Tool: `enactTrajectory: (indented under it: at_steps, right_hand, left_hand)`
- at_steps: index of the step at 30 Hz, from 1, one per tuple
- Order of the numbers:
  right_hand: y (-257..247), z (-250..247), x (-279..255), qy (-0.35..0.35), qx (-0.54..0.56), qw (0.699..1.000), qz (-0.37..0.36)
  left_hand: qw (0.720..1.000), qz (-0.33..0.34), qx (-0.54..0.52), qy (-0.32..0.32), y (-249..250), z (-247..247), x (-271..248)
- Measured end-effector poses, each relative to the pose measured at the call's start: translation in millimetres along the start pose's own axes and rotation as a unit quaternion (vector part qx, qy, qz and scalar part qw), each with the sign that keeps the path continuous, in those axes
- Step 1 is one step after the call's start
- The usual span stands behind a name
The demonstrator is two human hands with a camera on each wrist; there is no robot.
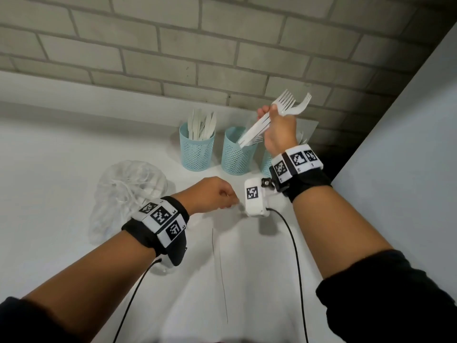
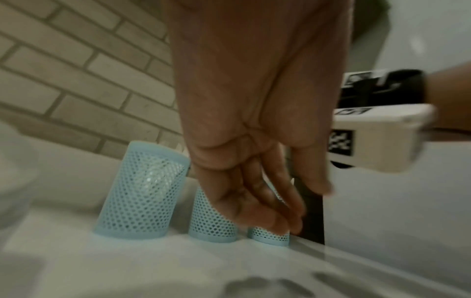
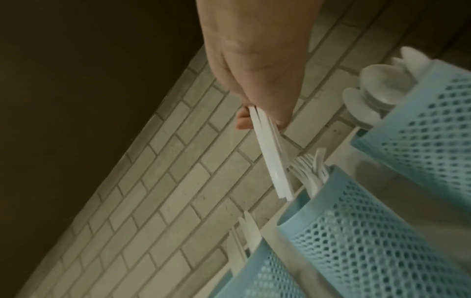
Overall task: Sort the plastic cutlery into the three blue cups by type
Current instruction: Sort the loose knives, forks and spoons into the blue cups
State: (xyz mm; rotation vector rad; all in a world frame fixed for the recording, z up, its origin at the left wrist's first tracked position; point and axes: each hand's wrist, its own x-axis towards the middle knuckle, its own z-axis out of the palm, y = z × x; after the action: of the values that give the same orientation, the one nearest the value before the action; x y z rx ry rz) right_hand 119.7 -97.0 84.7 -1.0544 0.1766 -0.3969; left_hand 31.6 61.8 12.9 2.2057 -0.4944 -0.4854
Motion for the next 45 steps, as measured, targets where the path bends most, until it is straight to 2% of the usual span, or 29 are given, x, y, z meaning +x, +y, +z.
enactTrajectory:
  at_steps: [2,5,12,20,22,24,25,26,27,29,30,31,32,33,34,35,37,39,41,43,45]
  right_hand:
    - [1,10,7,0.008,-0.044,0.998,-0.052]
    - [14,21,15,0.007,-0.096,0.992,-0.082]
    - [38,18,33,0.001,-0.222,0.973,-0.069]
    - [34,15,39,0.007,-0.248,0.966,-0.071]
    - [34,12,39,-0.002,-0.278,0.956,-0.092]
    - [33,8,38,-0.019,-0.346,0.925,-0.155]
    - [35,6,37,-0.041,-0.393,0.898,-0.195]
    - [36,5,36,-0.071,-0.454,0.858,-0.229]
    - [38,3,35,-0.104,-0.53,0.804,-0.247]
    - [42,-1,33,-0.167,-0.669,0.683,-0.243]
    - [42,-3,32,-0.195,-0.709,0.637,-0.23]
    - [41,-4,31,-0.216,-0.733,0.608,-0.216]
    - [39,-5,32,-0.228,-0.741,0.598,-0.201]
    - [36,-6,31,-0.234,-0.738,0.605,-0.187]
    - [33,-6,31,-0.233,-0.722,0.627,-0.174]
    - [29,-7,31,-0.222,-0.697,0.66,-0.17]
    - [21,-5,26,-0.179,-0.631,0.725,-0.207]
    - [12,0,17,-0.154,-0.56,0.778,-0.241]
    - [4,5,10,-0.196,-0.471,0.839,-0.19]
    - [-4,10,1,-0.261,-0.418,0.865,-0.097]
    - [-10,13,-10,-0.319,-0.412,0.853,-0.024]
  left_hand:
    - [0.986,0.037,0.139,-0.085,0,1,-8]
    - [0.961,0.059,0.221,-0.156,-5,9,-21]
    - [0.936,0.123,0.263,-0.198,-20,28,-43]
    - [0.935,0.153,0.268,-0.175,-29,29,-44]
    - [0.939,0.149,0.258,-0.172,-34,29,-45]
    - [0.945,0.141,0.24,-0.169,-37,29,-48]
    - [0.949,0.135,0.23,-0.17,-38,29,-49]
    - [0.952,0.128,0.219,-0.174,-38,30,-51]
    - [0.954,0.12,0.209,-0.178,-38,30,-52]
    - [0.958,0.105,0.195,-0.182,-38,30,-54]
    - [0.961,0.095,0.188,-0.18,-39,30,-55]
    - [0.964,0.088,0.18,-0.175,-39,30,-55]
    - [0.967,0.083,0.173,-0.167,-40,29,-56]
    - [0.971,0.079,0.165,-0.156,-40,29,-56]
    - [0.974,0.075,0.156,-0.144,-40,28,-55]
    - [0.978,0.073,0.145,-0.129,-40,25,-55]
    - [0.985,0.069,0.127,-0.09,-41,18,-52]
    - [0.992,0.059,0.105,-0.037,-41,9,-47]
    - [0.999,0.031,0.009,0.029,-39,-1,-43]
    - [0.981,-0.022,-0.17,0.086,-34,-9,-40]
    - [0.945,-0.051,-0.299,0.122,-31,-17,-38]
